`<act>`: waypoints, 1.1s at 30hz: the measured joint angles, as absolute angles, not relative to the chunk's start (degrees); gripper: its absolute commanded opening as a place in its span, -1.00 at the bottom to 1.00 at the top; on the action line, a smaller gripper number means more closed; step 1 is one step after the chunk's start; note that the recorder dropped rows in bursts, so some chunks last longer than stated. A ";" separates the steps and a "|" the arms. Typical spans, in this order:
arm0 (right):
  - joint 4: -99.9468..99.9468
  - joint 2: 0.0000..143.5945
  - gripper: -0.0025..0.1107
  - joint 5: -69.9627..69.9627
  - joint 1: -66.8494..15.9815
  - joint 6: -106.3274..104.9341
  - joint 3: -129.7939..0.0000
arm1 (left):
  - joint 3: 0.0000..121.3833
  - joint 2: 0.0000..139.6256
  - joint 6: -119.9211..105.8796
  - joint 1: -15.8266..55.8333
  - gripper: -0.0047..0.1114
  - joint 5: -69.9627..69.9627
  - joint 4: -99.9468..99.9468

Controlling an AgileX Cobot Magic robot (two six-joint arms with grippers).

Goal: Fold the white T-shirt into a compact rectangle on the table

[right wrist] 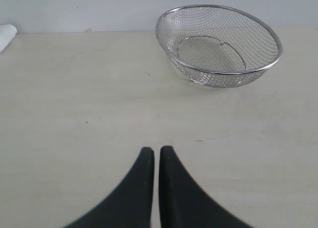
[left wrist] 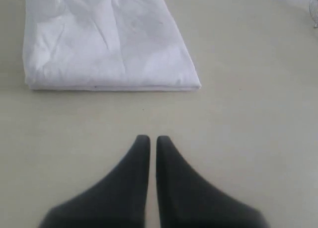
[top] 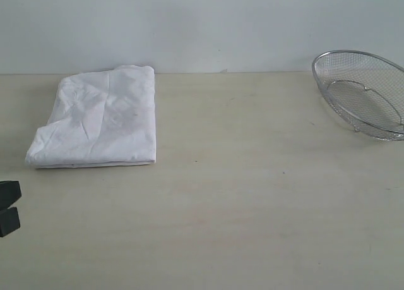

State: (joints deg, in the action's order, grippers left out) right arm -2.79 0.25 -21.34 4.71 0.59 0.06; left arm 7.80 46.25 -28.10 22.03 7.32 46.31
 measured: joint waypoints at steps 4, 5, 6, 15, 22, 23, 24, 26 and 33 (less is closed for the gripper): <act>-2.79 0.25 -0.96 -21.34 4.71 0.59 0.06 | 7.80 42.78 -28.70 21.73 -0.84 10.54 46.31; -2.79 0.25 -0.96 -21.34 4.71 0.59 0.06 | 7.80 41.09 -29.20 21.14 -0.84 10.83 46.31; -2.79 0.25 -0.96 -21.34 4.71 0.59 0.06 | 7.80 39.10 -29.65 20.26 -0.84 10.97 46.20; -2.79 0.25 -0.96 -21.34 4.94 1.02 0.06 | 7.80 10.36 -34.32 8.68 -0.84 6.07 45.70; -2.79 0.25 -0.96 -21.34 5.03 1.02 0.06 | 7.27 6.62 -37.14 8.64 -0.84 3.29 47.85; -2.79 0.25 -0.96 -21.34 5.03 1.02 0.06 | 6.74 5.84 -32.81 8.64 -0.84 1.37 48.89; -2.79 0.25 -0.96 -21.34 5.03 1.02 0.06 | 6.32 4.46 -26.66 8.64 -0.84 -1.92 49.27; -2.79 0.25 -0.96 -21.34 5.03 1.02 0.06 | 5.66 1.05 -16.17 8.64 -0.84 -8.36 48.88; -2.79 0.25 -0.96 -21.34 5.03 1.02 0.06 | 5.60 0.21 0.00 8.55 -0.84 -15.65 34.50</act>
